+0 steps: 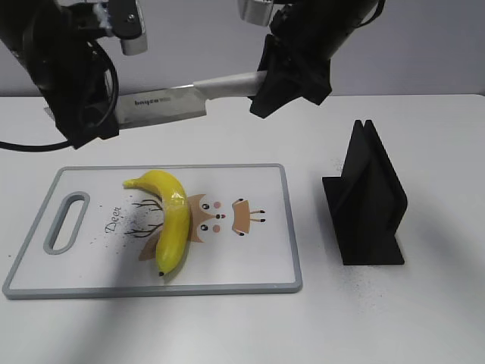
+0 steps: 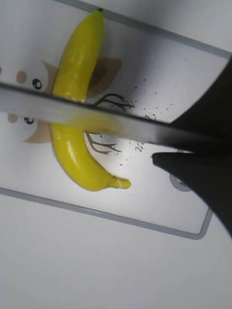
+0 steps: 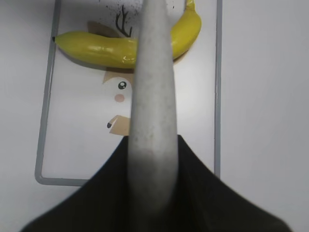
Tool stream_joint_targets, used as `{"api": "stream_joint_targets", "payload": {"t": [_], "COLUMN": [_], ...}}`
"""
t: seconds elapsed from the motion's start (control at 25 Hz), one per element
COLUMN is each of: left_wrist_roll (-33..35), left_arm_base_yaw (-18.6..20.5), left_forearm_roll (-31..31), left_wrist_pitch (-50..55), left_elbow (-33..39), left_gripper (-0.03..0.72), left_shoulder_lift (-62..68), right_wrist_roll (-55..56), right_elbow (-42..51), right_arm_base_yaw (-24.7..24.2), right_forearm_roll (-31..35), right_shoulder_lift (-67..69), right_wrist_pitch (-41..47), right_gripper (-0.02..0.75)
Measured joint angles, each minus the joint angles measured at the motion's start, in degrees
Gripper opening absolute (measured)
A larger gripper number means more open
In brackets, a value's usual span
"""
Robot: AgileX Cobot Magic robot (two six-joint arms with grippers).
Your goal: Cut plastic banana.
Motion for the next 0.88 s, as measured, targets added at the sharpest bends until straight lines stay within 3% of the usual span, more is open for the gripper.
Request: {"api": "stream_joint_targets", "payload": {"t": [0.2,0.52,0.88], "left_wrist_roll": [-0.07,-0.11,0.08], "left_arm_base_yaw": [0.0,-0.36,-0.63], "left_forearm_roll": [-0.21,-2.82,-2.22], "left_wrist_pitch": [-2.28,-16.43,-15.92], "left_elbow": [1.46,12.0,11.36], "left_gripper": [0.018,0.018,0.018], "left_shoulder_lift": [4.0,12.54,14.78], "right_wrist_roll": [2.01,1.78,5.96], "right_elbow": [0.0,2.77,0.98], "right_arm_base_yaw": [0.0,0.55,1.72], "right_forearm_roll": [-1.03,-3.35,-7.88], "right_shoulder_lift": [4.18,15.35,17.92], "right_wrist_pitch": [0.0,-2.4,-1.78], "right_gripper": [0.167,0.175,0.184]}}
